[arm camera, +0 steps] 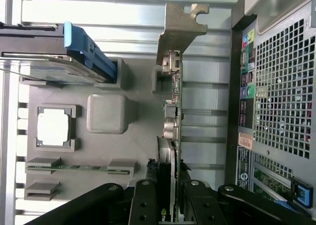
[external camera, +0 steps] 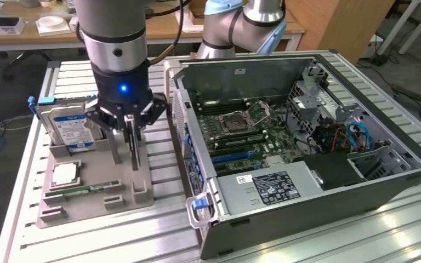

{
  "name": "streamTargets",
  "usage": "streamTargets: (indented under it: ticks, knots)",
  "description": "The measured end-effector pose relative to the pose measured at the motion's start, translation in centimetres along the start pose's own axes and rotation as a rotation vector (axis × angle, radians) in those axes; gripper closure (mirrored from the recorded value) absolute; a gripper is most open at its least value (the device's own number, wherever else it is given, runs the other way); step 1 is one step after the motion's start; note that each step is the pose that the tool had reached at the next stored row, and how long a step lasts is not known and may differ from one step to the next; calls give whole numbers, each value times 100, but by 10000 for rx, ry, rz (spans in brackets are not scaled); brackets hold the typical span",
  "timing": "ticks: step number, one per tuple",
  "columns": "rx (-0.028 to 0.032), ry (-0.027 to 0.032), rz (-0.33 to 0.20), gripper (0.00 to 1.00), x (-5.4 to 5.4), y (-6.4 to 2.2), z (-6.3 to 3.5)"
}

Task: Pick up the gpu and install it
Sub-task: 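Pick up the gpu and move the gpu toward the slot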

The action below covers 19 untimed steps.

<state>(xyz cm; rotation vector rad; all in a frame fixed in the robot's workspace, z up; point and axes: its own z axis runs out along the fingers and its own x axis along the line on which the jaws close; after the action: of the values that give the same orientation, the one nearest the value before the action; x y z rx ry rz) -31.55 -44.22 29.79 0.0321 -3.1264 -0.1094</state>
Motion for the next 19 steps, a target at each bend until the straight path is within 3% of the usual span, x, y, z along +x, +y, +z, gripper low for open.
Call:
streamTargets:
  ticks: [19]
  knots:
    - [-148,-3,-2,74,2,12,-176]
